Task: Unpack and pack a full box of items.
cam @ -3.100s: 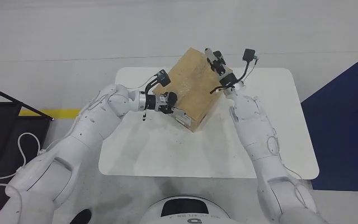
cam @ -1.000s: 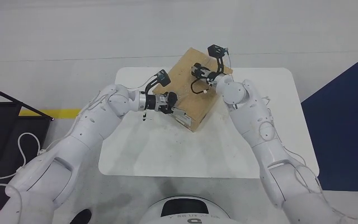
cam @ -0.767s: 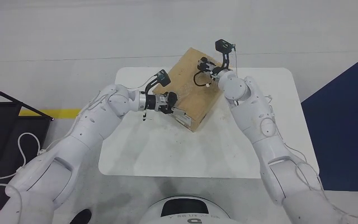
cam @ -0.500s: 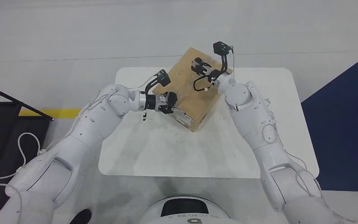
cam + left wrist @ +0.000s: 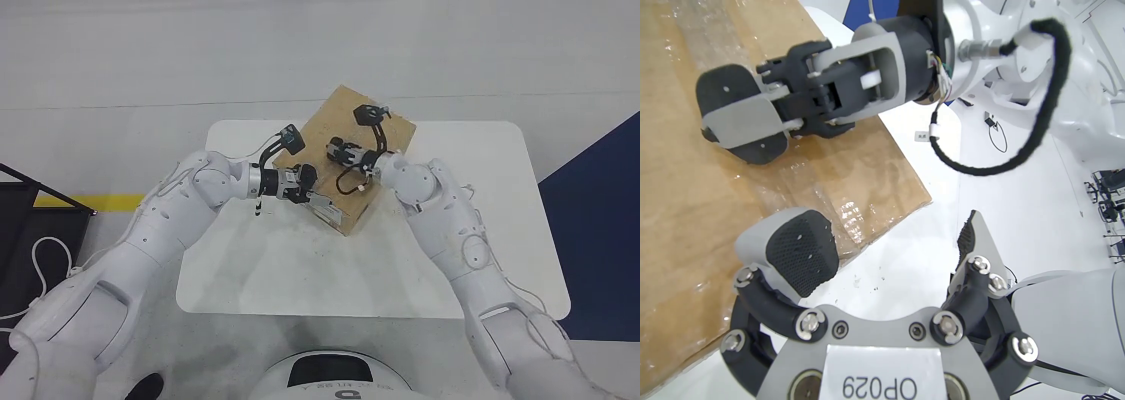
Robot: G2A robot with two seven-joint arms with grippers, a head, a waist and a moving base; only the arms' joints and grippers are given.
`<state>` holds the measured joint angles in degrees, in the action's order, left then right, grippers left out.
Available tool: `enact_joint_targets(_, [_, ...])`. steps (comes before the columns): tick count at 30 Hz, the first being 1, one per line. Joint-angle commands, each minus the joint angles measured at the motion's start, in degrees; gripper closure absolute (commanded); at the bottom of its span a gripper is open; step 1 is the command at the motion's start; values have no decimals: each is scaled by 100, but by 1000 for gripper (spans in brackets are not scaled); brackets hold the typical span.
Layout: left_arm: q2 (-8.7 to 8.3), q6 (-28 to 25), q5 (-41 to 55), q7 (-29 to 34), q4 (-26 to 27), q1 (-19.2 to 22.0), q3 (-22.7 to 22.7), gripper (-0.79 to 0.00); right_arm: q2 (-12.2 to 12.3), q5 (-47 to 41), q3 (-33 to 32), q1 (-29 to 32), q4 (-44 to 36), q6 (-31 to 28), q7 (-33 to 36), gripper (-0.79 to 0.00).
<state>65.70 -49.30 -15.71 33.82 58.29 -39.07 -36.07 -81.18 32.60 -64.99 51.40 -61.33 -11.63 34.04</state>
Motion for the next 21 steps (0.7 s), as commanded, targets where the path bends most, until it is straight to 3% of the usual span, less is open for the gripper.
enact_joint_targets(1, [0, 0, 0, 0, 0, 0, 0, -785, -3, 22, -13, -88, 123, 177, -44, 0])
enact_joint_targets(7, [0, 0, 0, 0, 0, 0, 0, -785, -32, -137, -61, -418, 533, 375, -219, 0])
enact_joint_targets(21, [0, 0, 0, 0, 0, 0, 0, -785, -198, -739, -149, -1657, 2474, 510, -944, 0])
